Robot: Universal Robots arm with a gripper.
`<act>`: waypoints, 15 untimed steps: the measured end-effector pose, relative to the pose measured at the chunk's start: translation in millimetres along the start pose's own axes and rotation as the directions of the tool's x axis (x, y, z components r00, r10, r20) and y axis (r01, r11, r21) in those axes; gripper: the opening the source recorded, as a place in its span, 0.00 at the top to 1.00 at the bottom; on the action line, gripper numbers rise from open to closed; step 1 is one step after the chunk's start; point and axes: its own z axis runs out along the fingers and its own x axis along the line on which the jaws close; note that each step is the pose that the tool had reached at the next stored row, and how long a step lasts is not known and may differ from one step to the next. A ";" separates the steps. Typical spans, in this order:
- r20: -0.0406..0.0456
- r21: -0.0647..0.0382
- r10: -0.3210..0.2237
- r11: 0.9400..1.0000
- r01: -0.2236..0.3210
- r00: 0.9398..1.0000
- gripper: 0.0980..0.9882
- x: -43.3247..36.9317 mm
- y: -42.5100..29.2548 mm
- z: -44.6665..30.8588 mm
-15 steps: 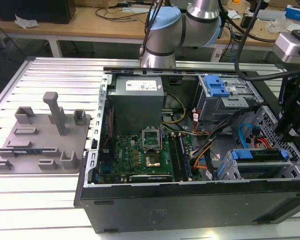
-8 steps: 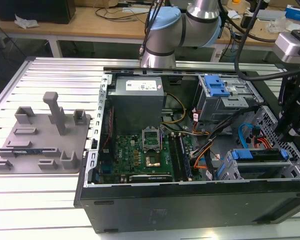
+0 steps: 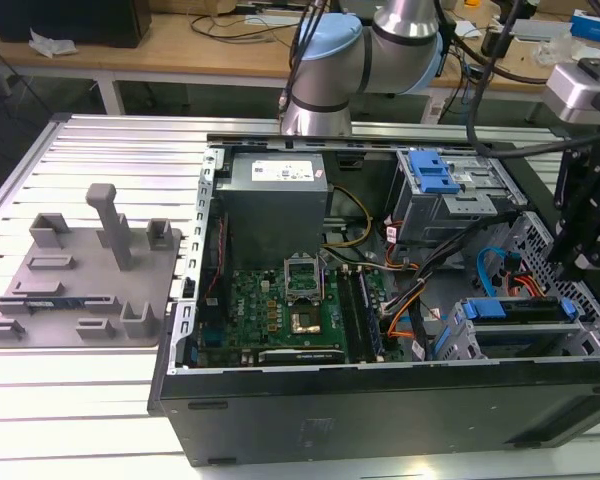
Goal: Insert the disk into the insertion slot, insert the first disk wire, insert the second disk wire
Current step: 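Insert the second disk wire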
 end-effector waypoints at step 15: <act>-0.092 0.008 0.000 1.000 0.001 0.996 0.77 -20.9 34.6 3.4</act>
